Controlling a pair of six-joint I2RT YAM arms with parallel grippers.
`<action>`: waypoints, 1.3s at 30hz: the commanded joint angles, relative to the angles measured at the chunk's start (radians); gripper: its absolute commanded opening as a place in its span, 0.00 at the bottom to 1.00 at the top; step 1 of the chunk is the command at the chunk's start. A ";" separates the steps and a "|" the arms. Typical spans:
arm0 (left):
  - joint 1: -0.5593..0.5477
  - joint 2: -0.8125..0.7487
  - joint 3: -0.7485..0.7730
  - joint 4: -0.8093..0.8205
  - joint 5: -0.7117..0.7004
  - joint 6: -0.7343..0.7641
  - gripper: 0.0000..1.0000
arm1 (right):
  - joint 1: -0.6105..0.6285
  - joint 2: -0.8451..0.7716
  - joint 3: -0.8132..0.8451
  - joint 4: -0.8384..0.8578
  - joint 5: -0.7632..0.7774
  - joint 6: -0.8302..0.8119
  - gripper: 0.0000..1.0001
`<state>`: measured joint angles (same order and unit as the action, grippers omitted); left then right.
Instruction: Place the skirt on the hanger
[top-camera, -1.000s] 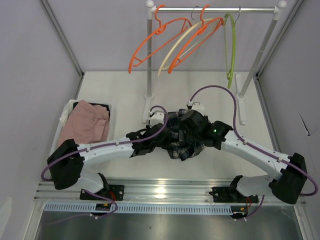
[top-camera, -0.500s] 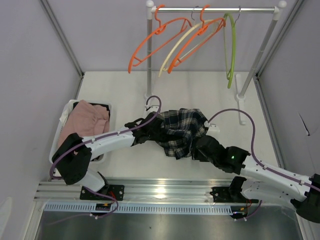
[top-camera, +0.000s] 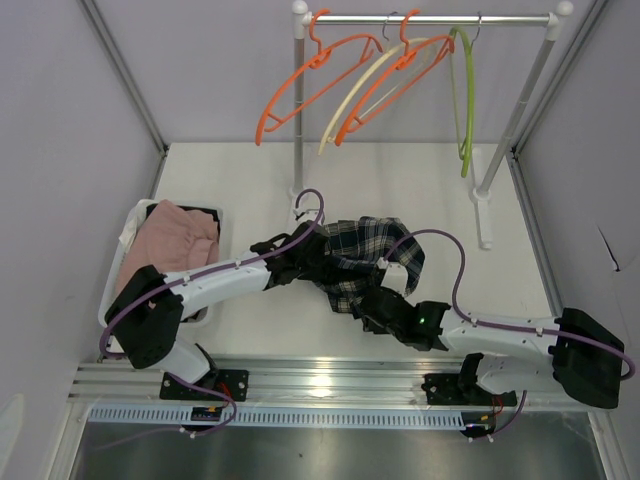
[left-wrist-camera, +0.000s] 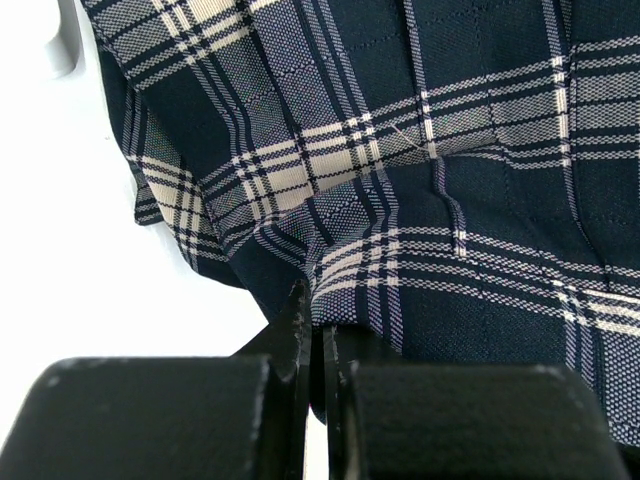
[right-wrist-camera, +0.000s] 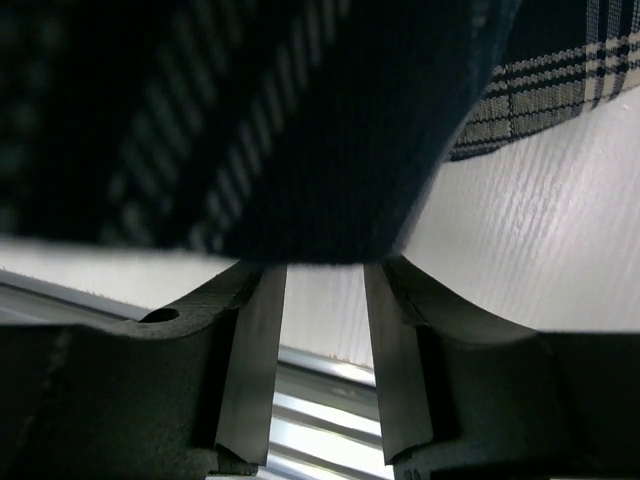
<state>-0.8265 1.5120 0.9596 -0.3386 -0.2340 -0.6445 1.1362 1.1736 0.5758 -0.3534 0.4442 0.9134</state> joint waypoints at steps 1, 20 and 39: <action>0.001 -0.007 0.041 0.010 0.015 0.009 0.00 | -0.001 0.035 -0.016 0.136 0.068 0.024 0.43; 0.003 -0.032 0.034 -0.004 0.016 0.029 0.00 | -0.012 0.103 -0.106 0.339 0.149 0.050 0.51; 0.000 -0.254 0.183 -0.249 -0.039 0.157 0.00 | -0.023 -0.397 0.116 -0.234 0.431 -0.020 0.00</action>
<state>-0.8268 1.3399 1.0512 -0.5095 -0.2401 -0.5423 1.1236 0.8875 0.5873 -0.4126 0.7292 0.9245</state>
